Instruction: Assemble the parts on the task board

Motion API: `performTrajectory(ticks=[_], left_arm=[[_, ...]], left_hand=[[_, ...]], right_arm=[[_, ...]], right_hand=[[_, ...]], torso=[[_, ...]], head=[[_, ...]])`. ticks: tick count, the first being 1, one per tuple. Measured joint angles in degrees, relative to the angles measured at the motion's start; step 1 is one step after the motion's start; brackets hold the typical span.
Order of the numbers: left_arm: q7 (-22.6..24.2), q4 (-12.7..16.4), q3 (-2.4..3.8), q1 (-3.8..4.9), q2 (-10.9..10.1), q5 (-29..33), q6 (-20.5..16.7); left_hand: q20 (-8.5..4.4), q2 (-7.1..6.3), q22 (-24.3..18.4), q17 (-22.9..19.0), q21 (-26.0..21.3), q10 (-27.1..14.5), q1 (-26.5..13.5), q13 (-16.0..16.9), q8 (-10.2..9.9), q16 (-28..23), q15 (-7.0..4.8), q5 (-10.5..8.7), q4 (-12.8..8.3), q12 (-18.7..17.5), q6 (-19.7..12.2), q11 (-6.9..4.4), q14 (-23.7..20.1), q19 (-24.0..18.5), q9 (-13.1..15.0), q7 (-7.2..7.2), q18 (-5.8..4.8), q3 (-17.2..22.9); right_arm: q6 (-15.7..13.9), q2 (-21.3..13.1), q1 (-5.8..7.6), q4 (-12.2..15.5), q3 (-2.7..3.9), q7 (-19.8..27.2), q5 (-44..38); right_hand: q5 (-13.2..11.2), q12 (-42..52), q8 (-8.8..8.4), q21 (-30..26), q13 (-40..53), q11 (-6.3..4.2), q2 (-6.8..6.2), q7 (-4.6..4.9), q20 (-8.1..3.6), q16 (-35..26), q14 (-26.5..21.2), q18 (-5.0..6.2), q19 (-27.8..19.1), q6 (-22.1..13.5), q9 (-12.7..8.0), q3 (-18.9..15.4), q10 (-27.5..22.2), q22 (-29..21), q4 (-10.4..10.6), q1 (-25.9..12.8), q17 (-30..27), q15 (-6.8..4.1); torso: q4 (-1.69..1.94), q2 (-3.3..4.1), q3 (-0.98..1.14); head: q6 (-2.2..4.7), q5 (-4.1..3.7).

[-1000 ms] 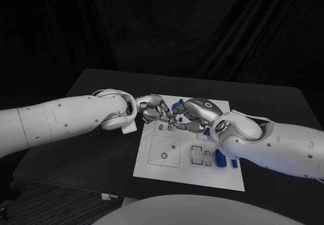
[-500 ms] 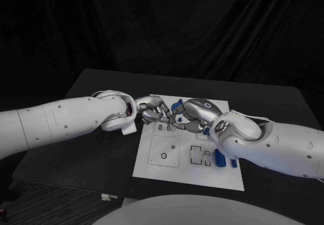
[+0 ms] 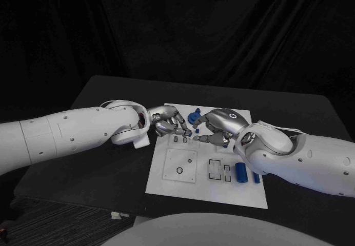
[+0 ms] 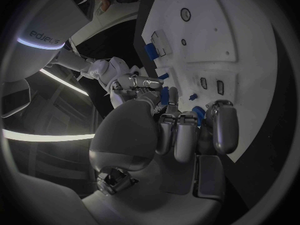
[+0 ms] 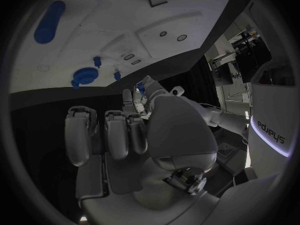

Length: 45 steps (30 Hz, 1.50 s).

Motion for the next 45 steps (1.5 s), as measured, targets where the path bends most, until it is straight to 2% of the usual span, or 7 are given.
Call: performTrajectory(ticks=[18, 22, 24, 31, 33, 39, 45], left_arm=[[-8.17, 1.49, -0.01, -0.38, -1.03, -0.19, -4.32], [-12.87, 2.58, 0.0, -0.37, -1.25, -1.07, -6.25], [-15.77, 3.08, -0.02, -0.15, -1.26, -1.61, -6.82], [-24.34, 4.04, 0.04, 1.64, -0.51, -2.98, -7.61], [-25.96, 4.23, 0.05, 1.89, -0.09, -3.22, -7.76], [-30.21, 4.25, 0.04, 2.22, 1.52, -3.86, -7.88], [-33.55, 3.62, 0.01, 2.23, 2.64, -4.4, -7.67]], left_hand=[[-0.2, -1.05, 0.0, 0.0, -0.3, 0.0, -1.08, -0.01, -0.01, 0.0, 0.0, -0.93, -1.18, 0.0, 0.43, 0.0, 0.0, 0.2, -0.2, 0.39, 0.0, 2.93], [-0.2, -1.65, 0.0, 0.0, -0.48, 0.0, -1.69, -0.01, -0.01, 0.0, 0.0, -0.93, -0.8, 0.0, 0.44, 0.0, 0.0, 0.2, -0.17, 0.39, 0.0, 3.33], [-0.5, -1.92, 0.0, 0.0, -0.48, 0.0, -2.62, -0.01, -0.01, 0.0, 0.0, -1.04, -2.54, 0.0, 0.45, 0.0, 0.0, 0.51, -0.03, 0.4, 0.0, 5.55], [-0.51, -1.72, 0.0, 0.0, -0.47, 0.0, -3.68, -0.01, -0.02, 0.0, 0.0, -1.36, -2.19, -0.05, 0.55, 0.0, 0.0, 0.52, 0.31, 0.5, -0.01, 5.91], [-0.63, -1.86, 0.0, 0.0, -0.47, 0.0, -4.33, -0.01, -0.02, 0.0, 0.0, -1.71, -3.5, -0.27, 0.55, 0.0, 0.0, 0.63, 0.2, 0.5, -0.01, 7.45], [-0.72, -1.64, 0.0, 0.0, -0.47, 0.0, -5.01, -0.01, -0.02, 0.0, 0.0, -2.69, -3.56, -0.27, 0.56, 0.0, 0.0, 0.73, -0.15, 0.51, -0.01, 7.83], [-0.7, -1.63, 0.0, 0.0, -0.47, 0.0, -5.61, -0.01, -0.03, 0.0, 0.0, -2.93, -3.41, -0.26, 0.57, 0.0, 0.0, 1.15, -0.24, 0.52, 0.0, 8.0]], right_arm=[[-0.23, -7.87, -0.28, 4.15, -0.25, -1.26, -0.34], [-0.51, -10.52, -0.26, 6.23, -0.27, -1.77, -1.04], [-0.68, -11.86, -0.1, 7.37, -0.29, -2.08, -1.48], [-1.14, -15.42, 0.89, 10.42, -0.29, -3.4, -3.27], [-1.18, -16.36, 0.99, 11.36, -0.29, -3.8, -3.66], [-1.58, -18.46, 1.61, 14.02, -0.41, -4.93, -4.94], [-2.41, -19.31, 2.47, 15.22, -0.44, -5.62, -5.96]], right_hand=[[-1.4, 0.0, 0.0, -0.22, 0.0, 0.0, -0.22, 0.2, 0.0, 0.0, -0.19, 0.0, 0.0, -0.19, 0.25, -0.79, 0.0, -0.01, 0.79, -0.22, 0.0, 0.19], [-0.06, 0.0, 0.27, -0.5, 0.0, 0.0, -0.11, 0.12, 0.0, 0.0, -0.19, 0.0, 0.0, -0.12, 0.35, -0.78, 0.0, -0.01, 0.79, 0.48, 0.0, 0.19], [-0.02, 0.0, 0.27, -0.5, 0.0, 0.0, 0.04, -0.01, 0.0, 0.0, -0.19, 0.0, 0.0, 0.02, 0.35, -0.79, 0.0, -0.01, 0.79, 0.63, 0.0, 0.19], [0.92, 0.0, 0.27, -0.5, 0.0, -0.01, 0.26, -0.22, 0.0, 0.0, -0.19, 0.0, 0.0, 0.23, 0.44, -0.54, 0.0, -0.02, 1.04, 0.85, 0.0, 0.19], [1.1, 0.0, 0.27, -0.5, 0.0, -0.01, 0.26, -0.22, 0.0, 0.0, -0.19, 0.0, 0.0, 0.23, 0.44, -0.54, 0.0, -0.02, 1.04, 0.85, 0.0, 0.19], [1.38, 0.0, 0.27, -0.5, 0.0, -0.01, 0.26, -0.22, 0.0, 0.0, -0.19, 0.0, 0.0, 0.23, 0.43, -0.7, 0.0, -0.02, 1.2, 0.85, 0.0, 0.19], [1.77, 0.0, 0.27, -0.5, 0.0, -0.01, 0.48, -0.22, 0.0, 0.0, -0.19, 0.0, 0.0, 0.23, 0.43, -0.7, 0.0, -0.03, 1.2, 1.07, 0.0, 0.19]], torso=[[-0.12, -0.04, 0.1], [-0.13, -0.21, 0.29], [-0.21, -0.32, 0.43], [-1.0, -0.85, 1.15], [-1.24, -0.99, 1.5], [-1.77, -1.32, 2.68], [-2.23, -1.56, 3.52]], head=[[0.0, -0.54], [0.0, -0.93], [0.0, -1.12], [0.0, -1.65], [0.0, -2.02], [0.0, -2.42], [0.0, -2.49]])
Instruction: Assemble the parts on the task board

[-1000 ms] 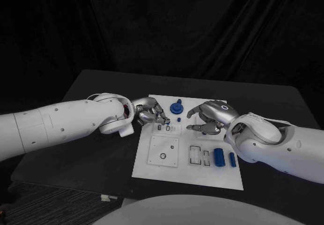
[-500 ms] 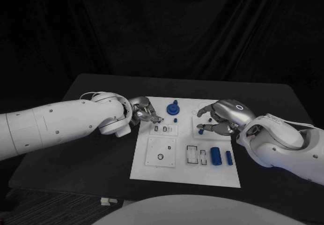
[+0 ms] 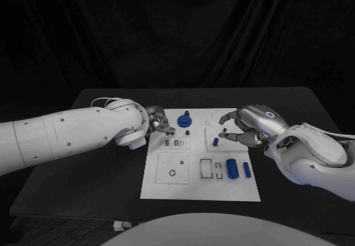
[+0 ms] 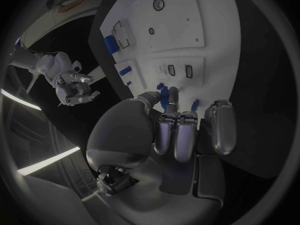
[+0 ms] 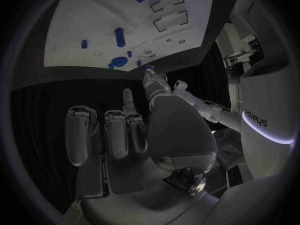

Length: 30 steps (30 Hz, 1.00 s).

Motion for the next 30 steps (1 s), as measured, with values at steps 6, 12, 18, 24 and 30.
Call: performTrajectory(ticks=[6, 12, 18, 24, 30], left_arm=[[-1.7, -0.45, 0.0, -0.1, 0.71, -0.6, 0.0], [-2.62, -0.55, 0.0, -0.6, 1.72, -1.54, -0.14], [-3.14, -1.17, 0.0, -1.51, 1.83, -2.98, -0.72], [-3.42, -1.75, -0.01, -2.53, 2.28, -3.93, -1.17], [-3.35, -2.56, -0.01, -3.53, 2.79, -4.45, -1.4]], left_hand=[[0.0, 0.08, 0.0, 0.0, 0.0, 0.0, -0.38, 0.0, -0.14, 0.0, 0.0, -0.12, -0.48, 0.0, 0.08, 0.0, 0.0, 0.0, -0.01, 0.08, 0.0, 0.47], [0.0, 0.06, 0.0, 0.0, 0.0, 0.0, -0.37, 0.0, -0.15, 0.0, 0.0, -0.19, -0.48, 0.01, 0.09, 0.0, 0.0, 0.0, -0.09, 0.09, 0.0, 0.47], [-0.12, 0.1, 0.0, 0.0, 0.0, 0.0, -0.4, -0.01, -0.2, 0.0, 0.0, -0.22, -0.39, 0.01, 0.18, 0.0, 0.0, 0.12, -0.16, 0.18, 0.0, 0.56], [-0.2, -0.18, 0.0, 0.0, 0.0, 0.0, -1.08, -0.01, 0.03, 0.0, 0.0, -0.43, -1.83, 0.27, 0.2, 0.0, 0.0, 0.2, -0.2, 0.19, 0.0, 2.14], [-0.17, -0.17, 0.0, 0.0, 0.0, 0.0, -1.08, -0.01, 0.03, 0.0, 0.0, -0.45, -1.87, 0.27, 0.06, 0.0, 0.0, 0.22, -0.25, 0.05, 0.0, 2.18]], right_arm=[[-0.87, -0.85, 0.23, 0.75, -0.08, -0.35, -0.52], [-1.71, -2.66, 0.32, 1.79, -0.13, -0.65, -0.82], [-2.3, -2.94, 0.32, 1.78, -0.14, -0.96, -0.97], [-2.55, -2.78, 0.31, 1.31, -0.15, -1.14, -1.06], [-2.68, -2.64, 0.24, 1.08, -0.15, -1.17, -1.09]], right_hand=[[0.03, 0.0, 0.0, 0.0, 0.0, 0.0, 0.0, 0.0, 0.0, 0.0, 0.0, 0.0, 0.0, 0.0, 0.0, 0.0, 0.0, 0.0, 0.0, 0.0, 0.0, 0.0], [0.45, 0.0, 0.0, 0.0, 0.0, 0.0, 0.0, 0.0, 0.0, 0.0, 0.0, 0.0, 0.0, 0.0, -0.01, -0.11, 0.0, -0.01, 0.43, 0.0, 0.0, 0.0], [0.7, 0.0, 0.0, 0.0, 0.0, 0.0, 0.0, 0.0, 0.0, 0.0, 0.0, 0.0, 0.0, 0.0, -0.01, -0.16, 0.0, -0.01, 0.48, 0.0, 0.0, 0.0], [0.7, 0.0, 0.0, 0.0, 0.0, 0.0, 0.0, -0.2, 0.0, 0.0, 0.0, 0.0, 0.0, 0.2, -0.02, -0.16, 0.0, 0.04, 0.8, 0.0, 0.0, 0.0], [0.91, 0.0, 0.0, 0.0, 0.0, 0.0, 0.0, -0.22, 0.0, 0.0, 0.0, 0.0, 0.0, 0.43, -0.01, -0.27, 0.0, 0.04, 0.9, 0.0, 0.0, 0.0]], torso=[[-0.1, -0.26, 0.7], [-0.16, -0.52, 1.22], [-0.15, -0.74, 1.47], [-0.23, -0.96, 1.7], [-0.29, -1.05, 1.76]], head=[[0.0, -0.66], [0.0, -0.92], [0.0, -0.75], [0.0, -0.69], [0.0, -0.92]])
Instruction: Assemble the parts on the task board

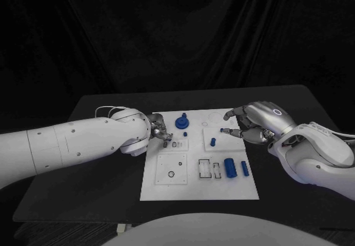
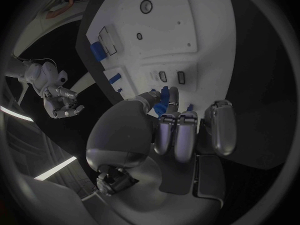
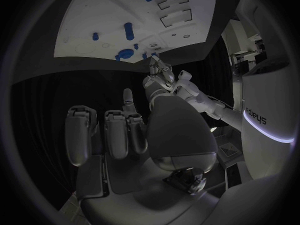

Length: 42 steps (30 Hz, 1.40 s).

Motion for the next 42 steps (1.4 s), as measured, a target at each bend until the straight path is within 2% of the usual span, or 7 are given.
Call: performTrajectory(ticks=[14, 24, 33, 42], left_arm=[[1.78, -0.6, 0.0, -1.48, 0.37, -0.39, -0.85], [2.79, -0.27, -0.01, -1.85, 0.18, -0.46, -1.56], [3.35, -0.33, 0.0, -2.53, 0.17, -0.5, -1.96], [3.41, -0.45, -0.01, -2.67, 0.19, -0.52, -1.92]], left_hand=[[0.09, 0.04, 0.0, 0.0, 0.0, 0.0, 0.04, 0.0, -0.01, 0.0, 0.0, -0.19, 0.0, 0.0, 0.01, 0.0, 0.0, 0.09, 0.02, 0.01, 0.0, 0.0], [0.08, 0.26, 0.0, 0.01, 0.0, 0.0, -0.18, 0.0, -0.01, 0.0, 0.0, -0.33, -0.01, 0.0, 0.02, 0.0, 0.0, 0.08, 0.02, 0.02, 0.0, 0.0], [0.08, 0.3, 0.0, 0.05, 0.0, 0.0, -0.14, 0.0, -0.02, 0.0, 0.0, -0.34, -0.01, 0.0, 0.03, 0.0, 0.0, 0.08, 0.02, 0.02, 0.0, 0.0], [0.08, 0.3, 0.0, 0.04, 0.0, 0.0, -0.14, 0.0, -0.16, 0.0, 0.0, -0.33, -0.01, 0.0, 0.12, 0.0, 0.0, 0.08, 0.02, 0.12, 0.0, 0.0]], right_arm=[[-0.36, -0.4, -0.14, -0.24, -0.01, 0.15, 0.8], [-0.34, -0.4, -0.21, -0.52, -0.01, 0.14, 1.09], [-0.32, -0.35, -0.31, -0.75, -0.01, 0.14, 1.24], [-0.3, -0.31, -0.39, -0.87, -0.01, 0.14, 1.56]], right_hand=[[-0.48, 0.0, 0.23, 0.0, 0.0, 0.0, 0.0, 0.03, 0.0, 0.0, 0.0, 0.0, 0.0, 0.19, 0.04, -0.21, 0.0, -0.01, 0.21, 0.0, 0.0, 0.0], [-0.48, 0.0, 0.35, 0.0, 0.0, 0.0, 0.0, -0.19, 0.0, 0.0, 0.0, 0.0, 0.0, 0.8, 0.11, -0.05, 0.0, -0.02, 0.36, 0.0, 0.0, 0.0], [-0.48, 0.0, 0.46, 0.0, 0.0, 0.0, 0.0, -0.1, 0.0, 0.0, 0.0, 0.0, 0.0, 1.12, 0.16, -0.06, 0.0, -0.02, 0.36, 0.0, 0.0, 0.0], [-0.48, 0.0, 0.68, 0.0, 0.0, 0.0, 0.0, -0.18, 0.0, 0.0, 0.0, 0.0, 0.0, 1.63, 0.21, -0.06, 0.0, -0.03, 0.36, 0.0, 0.0, 0.0]], torso=[[0.12, -0.1, -0.01], [0.07, -0.19, 0.07], [-0.01, -0.29, 0.14], [-0.04, -0.3, 0.15]], head=[[0.0, 0.14], [0.0, 0.21], [0.0, 0.11], [0.0, 0.1]])
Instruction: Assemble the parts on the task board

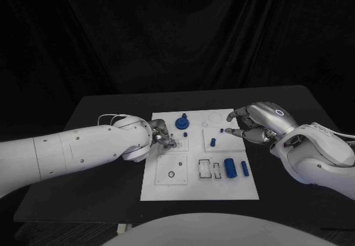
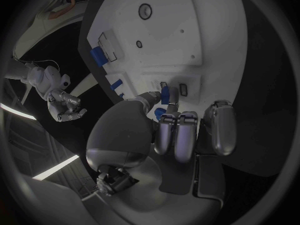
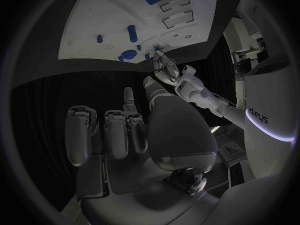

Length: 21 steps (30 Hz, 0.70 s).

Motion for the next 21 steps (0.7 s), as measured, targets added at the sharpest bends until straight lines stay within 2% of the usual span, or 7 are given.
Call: performTrajectory(ticks=[8, 21], left_arm=[[-0.01, -0.4, 0.04, -0.31, -0.01, -0.01, 0.01], [0.31, -0.76, 0.19, -0.57, 0.31, -0.11, 0.0]], left_hand=[[0.0, 0.18, 0.0, -0.01, 0.0, 0.0, -0.19, 0.0, 0.25, 0.0, -0.02, -0.01, 0.0, 0.0, 0.01, 0.0, -0.02, 0.0, -0.01, 0.01, 0.0, 0.0], [-0.21, 0.77, 0.0, -0.01, -0.38, 0.0, -1.47, 0.0, 0.24, 0.0, -0.21, -2.71, -0.02, 0.0, -0.33, 0.0, -0.21, 0.21, -0.5, -0.33, 0.0, 0.01]], right_arm=[[0.03, 0.13, -0.1, -0.08, 0.0, 0.01, 0.17], [0.22, 0.29, -0.21, -0.21, 0.0, 0.01, 0.32]], right_hand=[[0.26, 0.0, 0.0, 0.0, 0.0, 0.0, 0.23, -0.2, 0.0, 0.0, 0.0, 0.0, 0.0, 0.2, 0.0, 0.0, 0.0, 0.0, 0.0, 0.23, 0.0, 0.0], [0.49, 0.0, 0.0, 0.0, 0.0, 0.0, 0.23, -0.11, 0.0, -0.09, 0.0, 0.0, 0.0, 0.52, -0.01, 0.16, 0.0, -0.01, 0.16, 0.23, 0.0, 0.0]], torso=[[0.09, 0.01, 0.04], [0.07, 0.01, 0.02]], head=[[0.0, -0.01], [0.0, -0.09]])
